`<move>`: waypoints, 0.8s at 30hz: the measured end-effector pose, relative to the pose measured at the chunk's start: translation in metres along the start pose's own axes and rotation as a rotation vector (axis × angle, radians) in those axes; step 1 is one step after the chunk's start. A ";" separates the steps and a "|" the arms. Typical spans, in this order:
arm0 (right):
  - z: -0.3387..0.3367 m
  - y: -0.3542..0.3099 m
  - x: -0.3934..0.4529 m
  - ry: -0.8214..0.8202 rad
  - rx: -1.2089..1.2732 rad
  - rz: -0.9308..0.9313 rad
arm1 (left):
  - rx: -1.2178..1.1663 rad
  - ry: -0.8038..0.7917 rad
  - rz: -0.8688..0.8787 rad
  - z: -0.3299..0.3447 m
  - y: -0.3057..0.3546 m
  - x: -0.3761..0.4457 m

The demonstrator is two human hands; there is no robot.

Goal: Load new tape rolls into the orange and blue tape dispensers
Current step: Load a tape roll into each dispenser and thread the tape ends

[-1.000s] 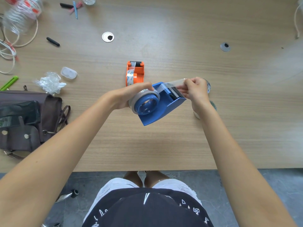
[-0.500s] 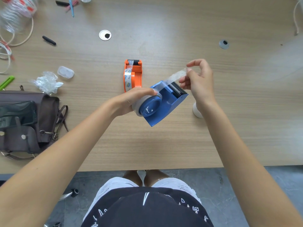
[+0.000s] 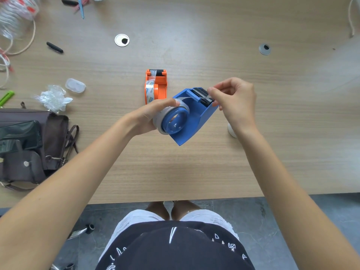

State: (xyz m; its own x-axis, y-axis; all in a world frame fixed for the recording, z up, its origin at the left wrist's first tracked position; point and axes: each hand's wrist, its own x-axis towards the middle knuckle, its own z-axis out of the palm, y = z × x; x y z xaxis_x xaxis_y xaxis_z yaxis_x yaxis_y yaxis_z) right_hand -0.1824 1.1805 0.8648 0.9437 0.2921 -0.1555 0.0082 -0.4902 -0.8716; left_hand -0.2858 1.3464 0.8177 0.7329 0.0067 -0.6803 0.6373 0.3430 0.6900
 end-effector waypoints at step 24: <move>0.021 0.029 -0.025 0.183 -0.523 -0.551 | -0.064 -0.066 0.011 0.003 0.001 -0.003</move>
State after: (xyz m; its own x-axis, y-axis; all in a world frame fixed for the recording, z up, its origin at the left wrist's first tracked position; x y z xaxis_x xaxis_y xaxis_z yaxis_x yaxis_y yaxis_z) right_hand -0.2129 1.1768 0.8338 0.7974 0.4879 0.3551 0.6034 -0.6503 -0.4615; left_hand -0.2866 1.3443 0.8208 0.7550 -0.0506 -0.6538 0.6146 0.4022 0.6786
